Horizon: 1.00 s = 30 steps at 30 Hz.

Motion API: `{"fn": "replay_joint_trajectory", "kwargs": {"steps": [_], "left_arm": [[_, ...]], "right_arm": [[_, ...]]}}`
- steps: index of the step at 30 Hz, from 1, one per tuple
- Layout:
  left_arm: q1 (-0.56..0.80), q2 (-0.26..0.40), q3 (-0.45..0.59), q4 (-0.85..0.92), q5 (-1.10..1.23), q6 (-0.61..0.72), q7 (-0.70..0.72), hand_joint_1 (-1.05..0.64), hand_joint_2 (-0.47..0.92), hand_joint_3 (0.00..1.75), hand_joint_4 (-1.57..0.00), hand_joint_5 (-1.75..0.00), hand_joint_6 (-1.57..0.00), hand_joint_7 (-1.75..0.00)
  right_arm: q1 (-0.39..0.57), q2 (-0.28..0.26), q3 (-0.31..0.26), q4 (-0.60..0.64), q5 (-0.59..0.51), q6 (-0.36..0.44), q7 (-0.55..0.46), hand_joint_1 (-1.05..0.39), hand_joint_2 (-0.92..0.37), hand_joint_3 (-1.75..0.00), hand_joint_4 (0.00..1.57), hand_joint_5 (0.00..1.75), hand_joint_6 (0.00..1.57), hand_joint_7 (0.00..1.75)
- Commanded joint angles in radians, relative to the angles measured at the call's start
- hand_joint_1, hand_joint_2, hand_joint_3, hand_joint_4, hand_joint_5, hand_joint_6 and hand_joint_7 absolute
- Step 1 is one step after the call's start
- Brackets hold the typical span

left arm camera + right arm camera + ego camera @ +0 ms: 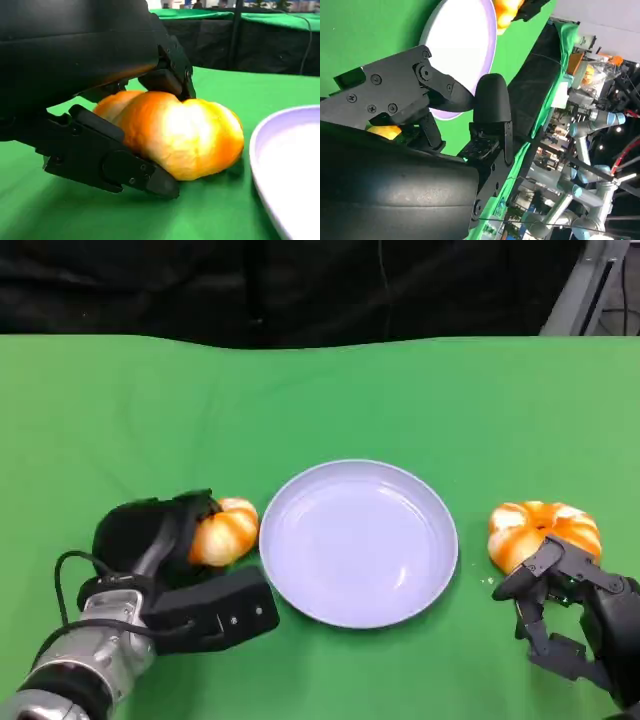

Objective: Grasp the bread from the table and place it into the plate.

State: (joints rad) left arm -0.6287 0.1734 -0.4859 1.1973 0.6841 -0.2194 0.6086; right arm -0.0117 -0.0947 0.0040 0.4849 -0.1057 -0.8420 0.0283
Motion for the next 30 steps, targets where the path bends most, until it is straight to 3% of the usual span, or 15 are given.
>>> {"fn": "replay_joint_trajectory", "kwargs": {"steps": [1, 22, 26, 30], "left_arm": [[0.014, 0.008, 0.009, 0.014, -0.014, -0.004, 0.007, 0.02, 0.92, 0.13, -0.76, -1.74, -0.57, -1.74], [0.010, 0.022, 0.035, -0.048, -0.031, 0.012, -0.009, 0.05, 0.88, 0.11, -0.73, -1.75, -0.53, -1.75], [0.002, 0.045, 0.037, -0.283, -0.008, 0.039, -0.050, 0.02, 0.90, 0.11, -0.75, -1.75, -0.59, -1.75], [0.025, 0.051, 0.031, -0.377, 0.004, 0.056, -0.085, 0.02, 0.90, 0.11, -0.74, -1.75, -0.57, -1.75]], "right_arm": [[0.007, -0.010, -0.010, -0.015, 0.016, 0.005, 0.001, -0.17, -0.67, -0.93, 0.77, 1.75, 0.70, 1.53], [0.008, -0.012, -0.011, -0.021, 0.024, 0.014, 0.013, -0.17, -0.67, -0.93, 0.77, 1.75, 0.70, 1.53], [-0.001, -0.014, -0.013, -0.002, 0.027, -0.006, 0.014, -0.16, -0.67, -0.94, 0.78, 1.75, 0.70, 1.53], [0.001, -0.012, -0.013, -0.008, 0.023, 0.000, 0.011, -0.17, -0.67, -0.94, 0.78, 1.75, 0.70, 1.54]]}}
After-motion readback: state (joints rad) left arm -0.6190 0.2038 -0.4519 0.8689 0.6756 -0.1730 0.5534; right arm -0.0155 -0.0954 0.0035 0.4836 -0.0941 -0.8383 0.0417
